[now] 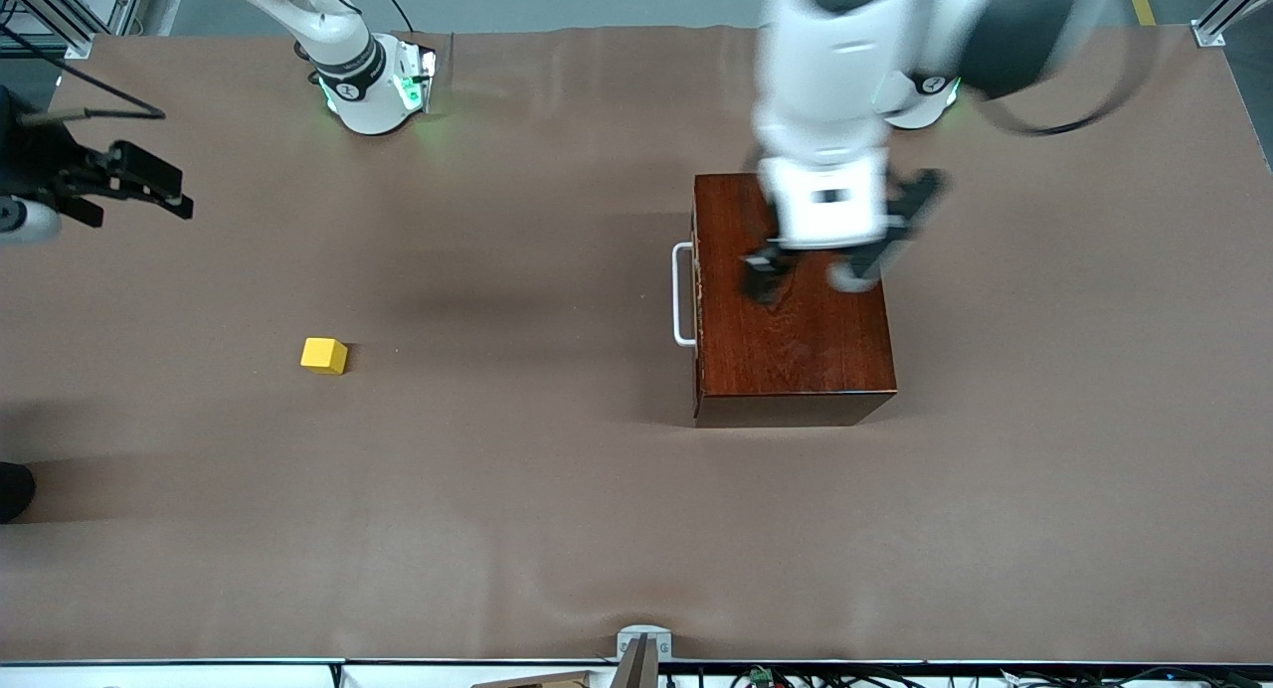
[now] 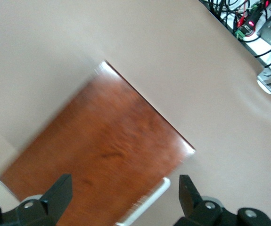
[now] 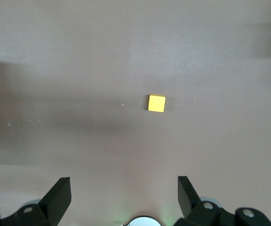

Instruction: Open drawer, take yellow block, close drawer

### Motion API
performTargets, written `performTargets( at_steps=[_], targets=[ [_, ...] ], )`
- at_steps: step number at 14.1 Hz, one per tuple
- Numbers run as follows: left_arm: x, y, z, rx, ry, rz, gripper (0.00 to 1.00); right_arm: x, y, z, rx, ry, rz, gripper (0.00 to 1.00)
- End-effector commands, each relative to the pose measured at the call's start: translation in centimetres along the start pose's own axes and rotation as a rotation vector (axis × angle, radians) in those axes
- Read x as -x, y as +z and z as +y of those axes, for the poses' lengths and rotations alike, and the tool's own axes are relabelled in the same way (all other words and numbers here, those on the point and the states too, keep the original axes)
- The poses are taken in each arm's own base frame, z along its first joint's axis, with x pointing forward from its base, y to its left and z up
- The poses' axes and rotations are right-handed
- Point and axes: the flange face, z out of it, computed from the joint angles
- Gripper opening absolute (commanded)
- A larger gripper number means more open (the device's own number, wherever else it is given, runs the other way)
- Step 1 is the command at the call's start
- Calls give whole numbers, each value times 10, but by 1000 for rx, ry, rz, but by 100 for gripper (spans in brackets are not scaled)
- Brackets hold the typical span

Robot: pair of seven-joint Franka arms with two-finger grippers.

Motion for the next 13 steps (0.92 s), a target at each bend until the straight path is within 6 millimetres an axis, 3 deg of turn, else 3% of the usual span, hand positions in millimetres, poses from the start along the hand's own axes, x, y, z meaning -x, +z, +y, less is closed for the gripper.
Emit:
performTargets(
  at_steps=[1,4,6,9,13],
  targets=[
    [-45,-19,-58,-17,150,-46,100,10,11,1,17,6,6,100],
    [-109,-22,-131,-15,306,-88,100,17,18,5,18,15,25,100],
    [-138,-16,-169,-9,419,-114,100,16,18,4,14,18,23,100],
    [-150,-12,-206,-11,520,-122,100,17,18,6,14,64,14,100],
    [-143,-14,-242,-25,653,-122,100,16,18,8,16,58,16,100]
  ],
)
